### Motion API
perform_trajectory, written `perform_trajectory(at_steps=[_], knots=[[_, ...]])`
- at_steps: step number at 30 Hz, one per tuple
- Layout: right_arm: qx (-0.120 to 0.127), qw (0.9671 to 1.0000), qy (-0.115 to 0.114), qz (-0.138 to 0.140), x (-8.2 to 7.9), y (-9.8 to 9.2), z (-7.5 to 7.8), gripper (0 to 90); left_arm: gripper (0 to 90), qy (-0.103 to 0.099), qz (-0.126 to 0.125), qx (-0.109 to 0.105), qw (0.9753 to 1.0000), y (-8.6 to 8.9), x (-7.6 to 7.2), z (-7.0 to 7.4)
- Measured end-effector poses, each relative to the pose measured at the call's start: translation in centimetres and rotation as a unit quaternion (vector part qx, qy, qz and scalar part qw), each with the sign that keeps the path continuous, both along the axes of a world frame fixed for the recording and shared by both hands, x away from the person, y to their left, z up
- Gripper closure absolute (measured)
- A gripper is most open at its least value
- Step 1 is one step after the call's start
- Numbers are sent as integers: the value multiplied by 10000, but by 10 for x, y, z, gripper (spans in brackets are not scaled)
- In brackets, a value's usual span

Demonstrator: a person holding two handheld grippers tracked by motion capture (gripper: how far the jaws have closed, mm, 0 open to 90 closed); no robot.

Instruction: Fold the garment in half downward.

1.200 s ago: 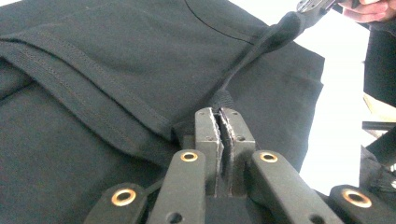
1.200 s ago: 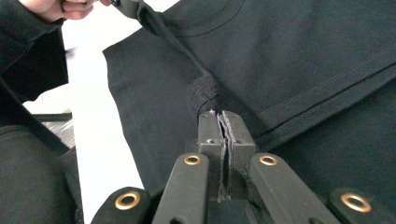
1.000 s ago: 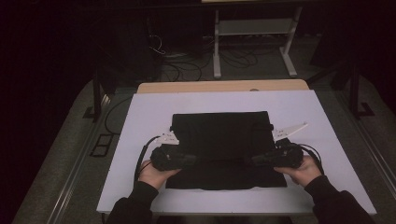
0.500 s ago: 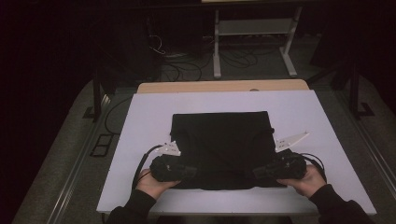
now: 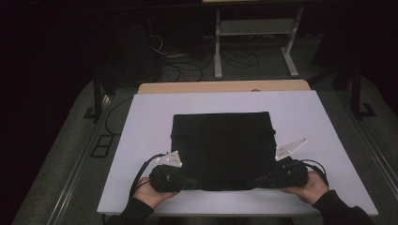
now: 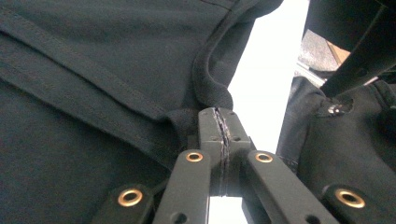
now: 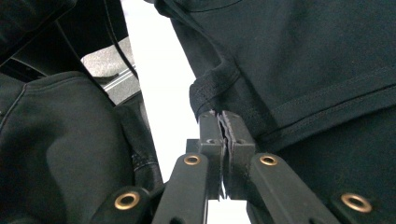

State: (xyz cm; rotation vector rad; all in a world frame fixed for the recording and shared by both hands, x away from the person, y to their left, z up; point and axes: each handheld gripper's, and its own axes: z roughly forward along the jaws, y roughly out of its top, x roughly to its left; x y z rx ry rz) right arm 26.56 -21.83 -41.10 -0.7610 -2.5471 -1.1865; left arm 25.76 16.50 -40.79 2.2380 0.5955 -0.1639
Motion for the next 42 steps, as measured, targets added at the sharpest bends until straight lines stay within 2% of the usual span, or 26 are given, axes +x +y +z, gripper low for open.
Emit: perform_trajectory(at_steps=[10,21,32,38,42], knots=[[-41,10000,56,42,-6,-3,-1,862,885,131,-44,41,9999,2,-3,-1],[-143,9997,119,138,-7,1,-5,857,884,297,-181,196,9992,0,-5,-7],[-273,9993,170,187,-8,3,-8,854,885,319,-253,326,9986,-2,-5,-10],[-276,9992,255,160,-7,2,-8,844,879,345,-225,321,9986,-2,-5,-11],[-296,9992,230,144,-7,2,-8,796,836,285,-227,282,9989,-1,-4,-11]])
